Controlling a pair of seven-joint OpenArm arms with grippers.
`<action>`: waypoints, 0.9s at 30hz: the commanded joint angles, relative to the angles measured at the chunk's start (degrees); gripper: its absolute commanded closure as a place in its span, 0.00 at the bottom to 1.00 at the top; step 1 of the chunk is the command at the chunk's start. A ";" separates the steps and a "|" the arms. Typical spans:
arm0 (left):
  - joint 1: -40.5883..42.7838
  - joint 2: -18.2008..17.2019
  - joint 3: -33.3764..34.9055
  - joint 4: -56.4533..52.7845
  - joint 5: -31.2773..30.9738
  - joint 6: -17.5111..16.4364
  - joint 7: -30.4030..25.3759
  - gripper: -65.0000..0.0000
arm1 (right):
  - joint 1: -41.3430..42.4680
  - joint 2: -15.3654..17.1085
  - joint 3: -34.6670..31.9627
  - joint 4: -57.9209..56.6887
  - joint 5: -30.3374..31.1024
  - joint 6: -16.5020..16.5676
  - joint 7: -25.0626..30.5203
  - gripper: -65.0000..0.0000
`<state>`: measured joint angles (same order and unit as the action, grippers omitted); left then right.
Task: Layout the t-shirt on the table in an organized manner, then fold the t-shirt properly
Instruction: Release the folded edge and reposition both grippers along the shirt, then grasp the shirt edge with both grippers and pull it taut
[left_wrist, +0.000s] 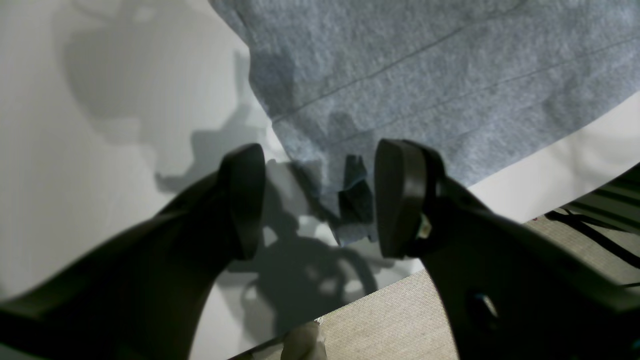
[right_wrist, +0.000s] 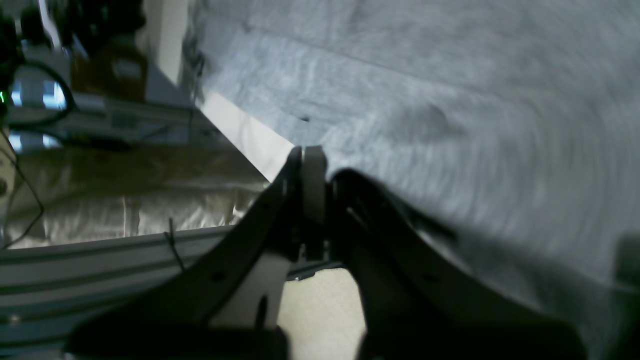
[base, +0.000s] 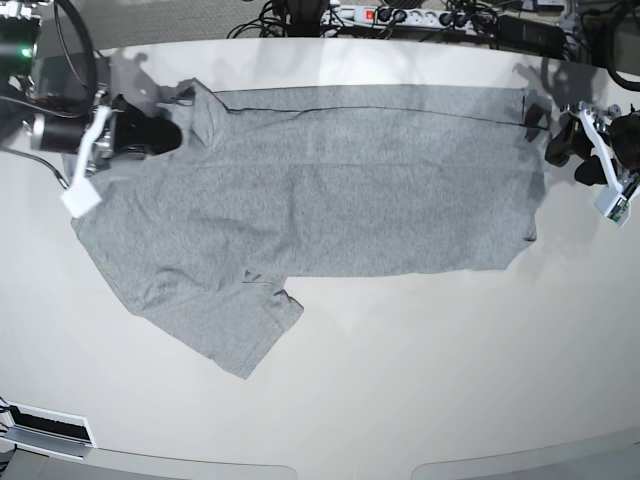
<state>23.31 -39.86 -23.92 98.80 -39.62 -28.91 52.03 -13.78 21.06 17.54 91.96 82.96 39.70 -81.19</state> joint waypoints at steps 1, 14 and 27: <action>-0.31 -1.07 -0.52 0.66 -0.55 0.07 -1.03 0.45 | 2.12 0.96 -0.28 0.94 2.04 0.30 1.19 1.00; -0.31 -0.74 -0.52 0.66 -1.42 0.07 -1.01 0.45 | 12.66 0.52 -1.11 0.87 -15.43 0.30 9.31 1.00; -0.33 -0.76 -0.52 0.66 -1.40 0.04 -1.03 0.45 | 12.68 -2.34 -1.11 -6.56 -37.55 0.30 26.43 1.00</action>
<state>23.29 -39.53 -23.92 98.80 -40.32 -28.91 52.03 -2.09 17.69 16.16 84.51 44.29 39.68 -55.92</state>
